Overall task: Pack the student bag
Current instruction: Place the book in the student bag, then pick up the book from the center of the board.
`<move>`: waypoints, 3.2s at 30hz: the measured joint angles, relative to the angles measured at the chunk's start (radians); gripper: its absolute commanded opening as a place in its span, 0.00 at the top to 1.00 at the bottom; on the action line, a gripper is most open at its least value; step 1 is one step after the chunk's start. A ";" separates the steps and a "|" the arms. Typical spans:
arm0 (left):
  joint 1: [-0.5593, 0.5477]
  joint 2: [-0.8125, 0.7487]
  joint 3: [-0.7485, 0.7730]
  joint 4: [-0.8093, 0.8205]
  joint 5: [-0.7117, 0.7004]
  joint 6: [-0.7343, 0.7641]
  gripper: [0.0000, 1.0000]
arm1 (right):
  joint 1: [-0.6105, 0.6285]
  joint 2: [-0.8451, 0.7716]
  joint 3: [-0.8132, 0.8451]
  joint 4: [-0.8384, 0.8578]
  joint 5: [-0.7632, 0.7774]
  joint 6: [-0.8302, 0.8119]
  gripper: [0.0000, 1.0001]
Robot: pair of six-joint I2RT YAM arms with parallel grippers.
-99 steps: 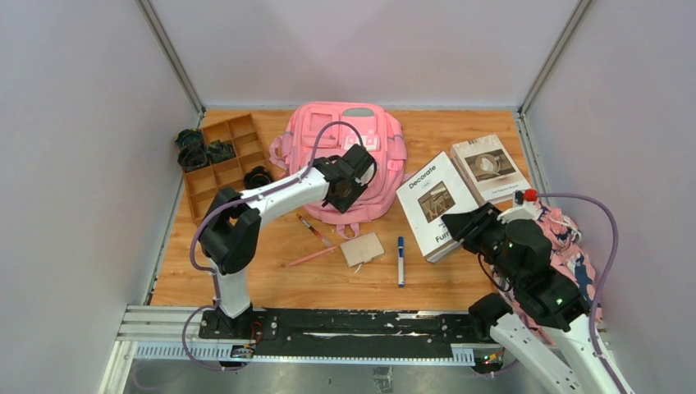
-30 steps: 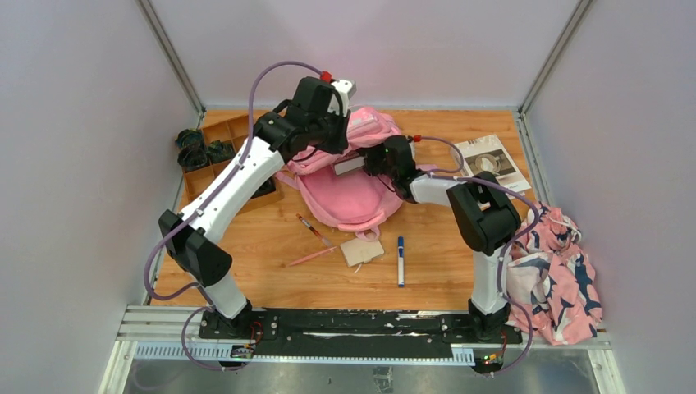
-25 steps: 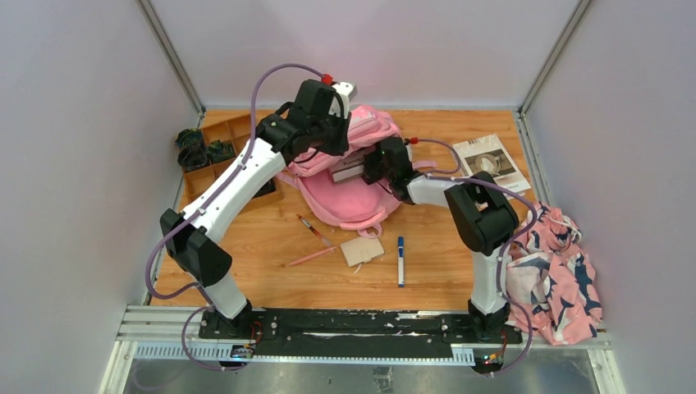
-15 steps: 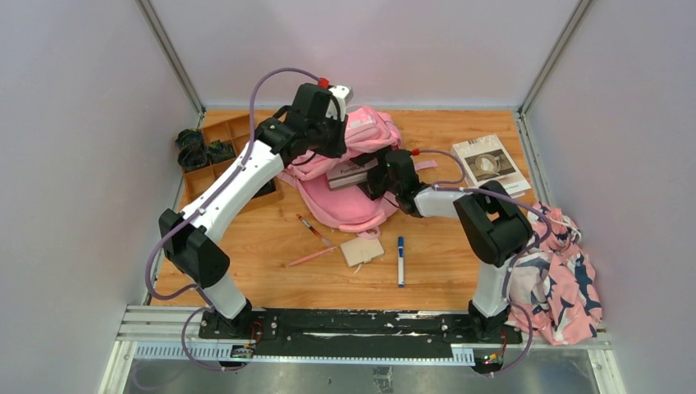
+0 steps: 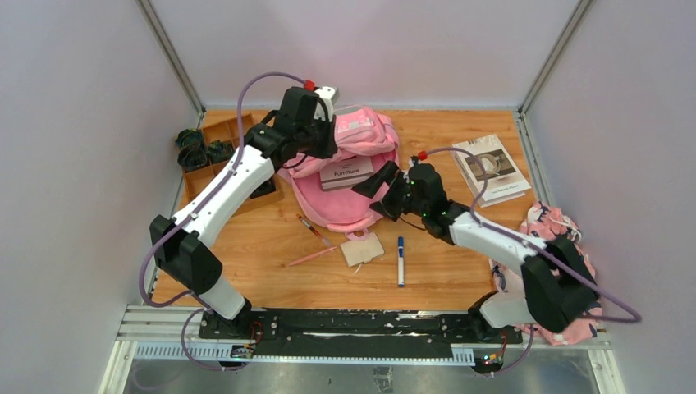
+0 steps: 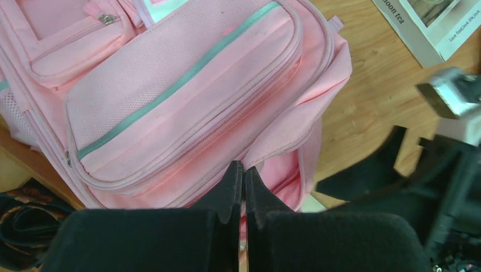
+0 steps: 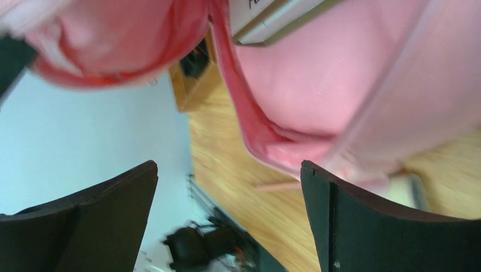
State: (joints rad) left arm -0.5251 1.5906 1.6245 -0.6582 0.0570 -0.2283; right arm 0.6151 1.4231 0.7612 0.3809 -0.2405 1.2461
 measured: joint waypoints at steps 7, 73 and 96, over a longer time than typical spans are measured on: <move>0.001 0.000 -0.014 0.020 0.025 -0.014 1.00 | -0.039 -0.447 -0.016 -0.470 0.174 -0.321 0.00; -0.008 -0.225 -0.309 0.239 0.304 -0.128 0.33 | -1.002 0.097 -0.059 -0.231 -0.107 -0.301 1.00; -0.040 -0.087 -0.291 0.313 0.441 -0.269 0.17 | -1.002 -0.496 -0.249 -0.269 -0.378 -0.288 1.00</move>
State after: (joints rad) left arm -0.5655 1.5036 1.3334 -0.3450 0.4976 -0.4973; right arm -0.3866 0.9268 0.5125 0.1120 -0.6182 0.9577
